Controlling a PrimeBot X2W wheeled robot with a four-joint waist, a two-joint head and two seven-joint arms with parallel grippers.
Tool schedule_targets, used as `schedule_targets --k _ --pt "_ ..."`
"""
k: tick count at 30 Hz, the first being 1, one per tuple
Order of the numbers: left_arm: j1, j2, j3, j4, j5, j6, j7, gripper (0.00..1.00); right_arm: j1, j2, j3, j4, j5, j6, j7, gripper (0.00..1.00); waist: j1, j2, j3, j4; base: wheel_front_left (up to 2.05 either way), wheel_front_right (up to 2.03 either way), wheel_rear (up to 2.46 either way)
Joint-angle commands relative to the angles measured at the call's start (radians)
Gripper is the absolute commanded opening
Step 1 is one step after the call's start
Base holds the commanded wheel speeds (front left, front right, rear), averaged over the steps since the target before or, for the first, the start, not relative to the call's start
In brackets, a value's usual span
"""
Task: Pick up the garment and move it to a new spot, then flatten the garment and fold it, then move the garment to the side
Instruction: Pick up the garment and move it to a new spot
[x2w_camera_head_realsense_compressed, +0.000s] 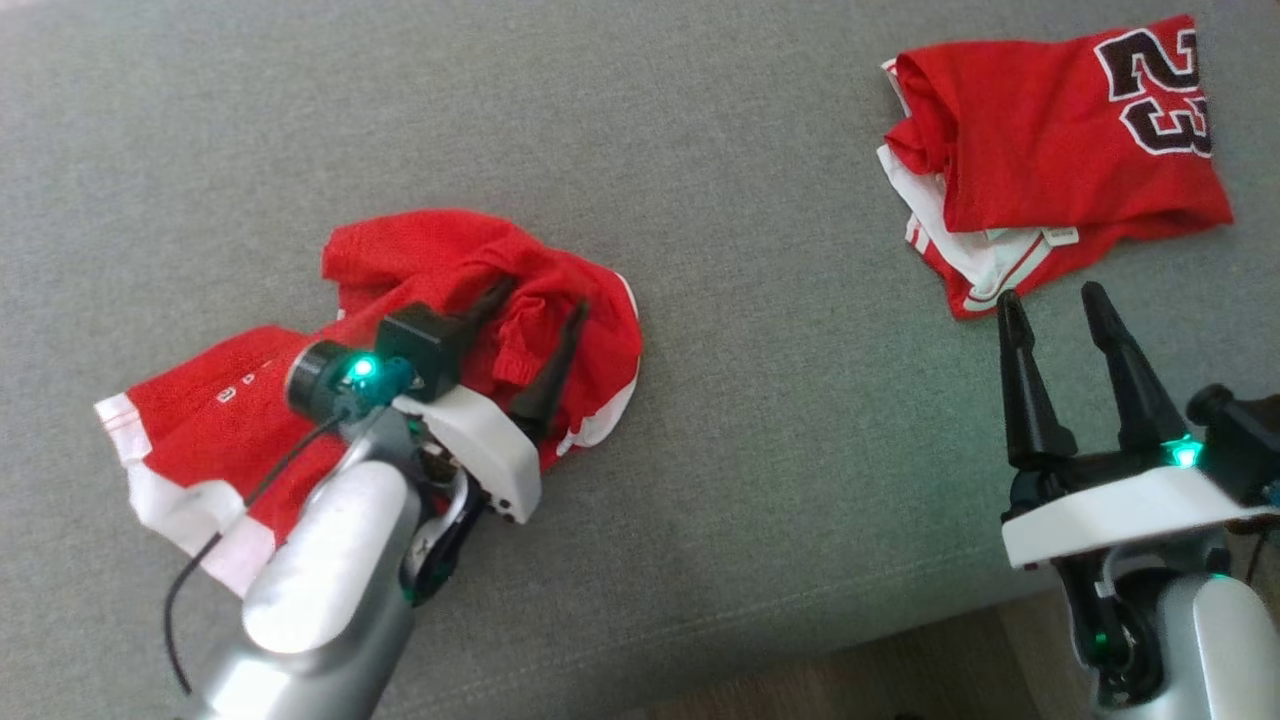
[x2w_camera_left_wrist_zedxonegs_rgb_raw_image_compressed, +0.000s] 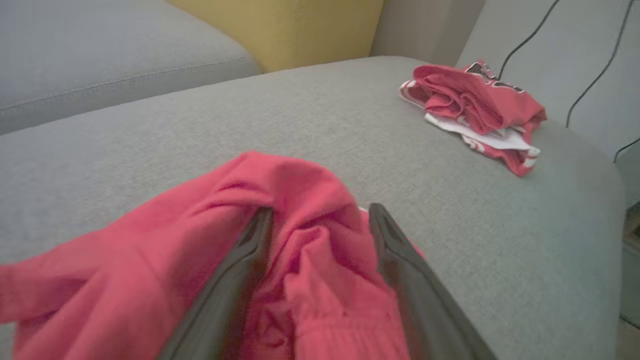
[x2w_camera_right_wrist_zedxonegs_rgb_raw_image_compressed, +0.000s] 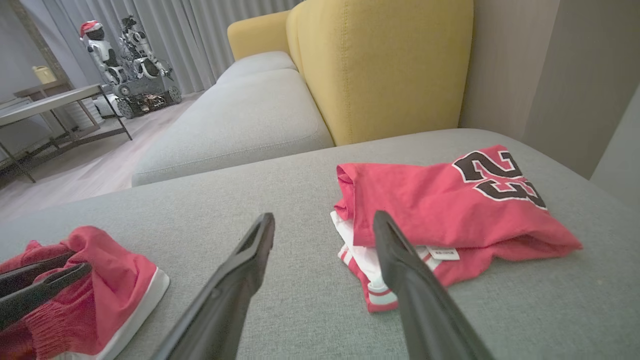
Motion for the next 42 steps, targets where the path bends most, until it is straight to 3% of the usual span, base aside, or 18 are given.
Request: schedule_targets --k 1,8,15,21,32,42 --pt "-0.035 0.002 0.030 -0.029 -0.010 -0.005 -0.033 1.00 -0.031 -0.005 0.024 -0.026 0.002 -0.001 -0.012 1.00 -0.0002 0.0000 -0.007 0.008 0.00 0.00 0.00" --pt "0.041 -0.006 0.061 -0.117 -0.042 0.030 -0.115 1.00 -0.024 -0.005 0.018 -0.011 -0.024 -0.001 0.005 1.00 -0.0002 0.0000 -0.090 0.069 0.00 0.00 0.00" --pt "0.151 0.038 0.153 -0.215 -0.058 0.142 -0.137 1.00 0.007 -0.005 -0.003 -0.018 -0.042 -0.001 0.032 1.00 -0.0002 0.0000 -0.174 0.137 0.00 0.00 0.00" --pt "0.223 0.090 0.238 -0.256 -0.073 0.203 -0.151 1.00 0.026 -0.005 -0.012 -0.032 -0.048 -0.001 0.048 1.00 -0.0002 0.0000 -0.199 0.182 0.00 0.00 0.00" --pt "0.346 0.194 0.332 -0.322 -0.122 0.197 -0.153 1.00 0.042 -0.005 -0.014 -0.016 -0.063 -0.001 0.059 1.00 -0.0002 0.0000 -0.239 0.232 0.00 0.00 0.00" --pt "0.436 0.216 0.300 -0.383 -0.102 0.218 -0.117 1.00 0.091 -0.005 0.001 0.000 -0.068 -0.001 0.064 1.00 -0.0002 0.0000 -0.296 0.227 0.00 0.00 0.00"
